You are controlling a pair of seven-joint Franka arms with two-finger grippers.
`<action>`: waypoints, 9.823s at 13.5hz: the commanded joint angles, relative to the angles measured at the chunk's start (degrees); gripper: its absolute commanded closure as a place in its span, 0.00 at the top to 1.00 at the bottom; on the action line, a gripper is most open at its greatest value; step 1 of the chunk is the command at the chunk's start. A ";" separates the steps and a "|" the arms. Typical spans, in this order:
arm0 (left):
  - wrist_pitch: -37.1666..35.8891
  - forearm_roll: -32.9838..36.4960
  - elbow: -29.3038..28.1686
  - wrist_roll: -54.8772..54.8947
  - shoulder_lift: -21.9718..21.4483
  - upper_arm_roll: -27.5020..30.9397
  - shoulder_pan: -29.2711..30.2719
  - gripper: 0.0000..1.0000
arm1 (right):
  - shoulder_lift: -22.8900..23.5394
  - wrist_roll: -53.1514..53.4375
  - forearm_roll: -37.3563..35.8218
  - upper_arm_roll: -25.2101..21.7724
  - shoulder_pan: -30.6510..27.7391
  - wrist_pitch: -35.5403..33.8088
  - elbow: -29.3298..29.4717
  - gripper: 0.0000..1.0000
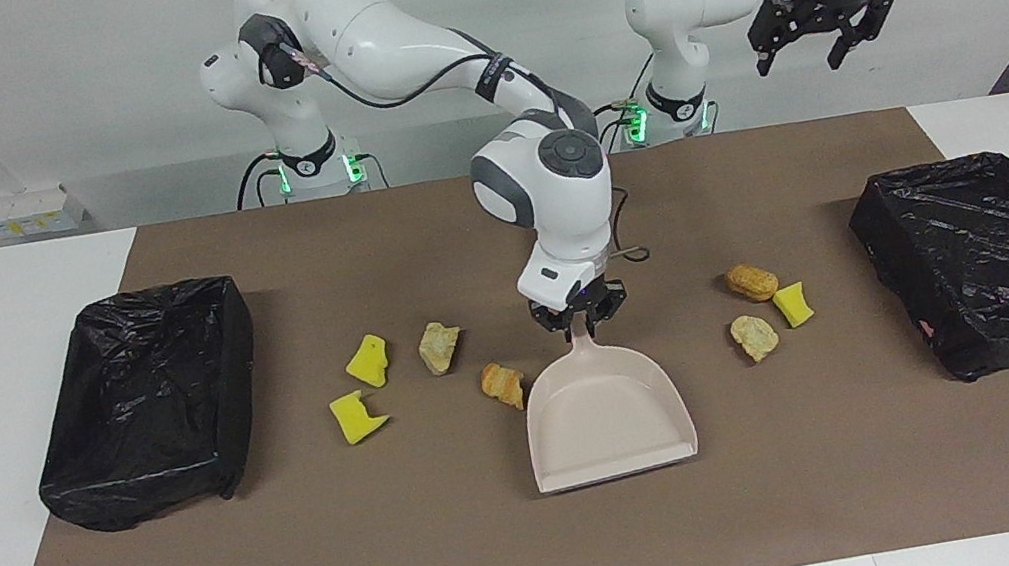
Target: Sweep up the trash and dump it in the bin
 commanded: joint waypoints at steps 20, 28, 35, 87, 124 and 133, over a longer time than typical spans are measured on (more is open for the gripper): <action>29.99 -3.63 -35.96 -35.91 -9.17 0.64 -39.52 1.00 | -4.98 -85.97 -7.62 0.52 -11.89 -4.97 -8.82 0.00; 45.83 -3.63 -42.04 -46.05 2.25 0.64 -49.30 1.00 | -5.33 -93.62 -11.58 0.52 -11.11 -6.47 -9.00 0.00; 48.21 -3.63 -43.35 -46.14 3.93 0.64 -51.94 1.00 | -5.95 -93.63 -11.41 0.70 -9.26 -3.40 -10.23 0.00; 44.00 -6.51 -33.87 -18.81 13.16 0.90 -14.59 0.00 | -6.12 -84.75 -6.22 1.13 -6.62 -2.78 -13.57 0.00; 34.33 -8.98 -13.48 -12.20 25.12 0.99 -22.83 0.00 | -6.74 -84.23 -5.87 1.13 -7.41 -1.55 -14.45 0.00; 28.28 -10.40 -10.84 -13.88 21.62 1.52 -21.99 0.00 | -7.87 -84.93 -5.87 1.13 -8.90 1.52 -16.89 0.00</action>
